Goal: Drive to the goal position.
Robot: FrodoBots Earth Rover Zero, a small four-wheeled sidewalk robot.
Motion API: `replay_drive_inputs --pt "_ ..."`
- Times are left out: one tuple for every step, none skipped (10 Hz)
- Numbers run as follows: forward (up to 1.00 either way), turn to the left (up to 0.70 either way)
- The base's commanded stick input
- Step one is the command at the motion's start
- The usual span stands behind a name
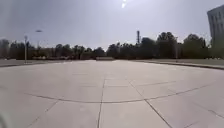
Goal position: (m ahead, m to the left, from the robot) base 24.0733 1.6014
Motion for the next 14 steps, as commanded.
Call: replay_drive_inputs --pt "1.0 0.0" --pt "1.0 0.0" --pt "1.0 0.0" --pt "1.0 0.0" --pt "1.0 0.0" --pt "1.0 0.0" --pt "1.0 0.0" --pt "1.0 0.0" --pt "1.0 0.0" --pt "1.0 0.0" --pt "1.0 0.09" --pt "1.0 0.25" --pt "1.0 0.35" --pt "1.0 0.39"
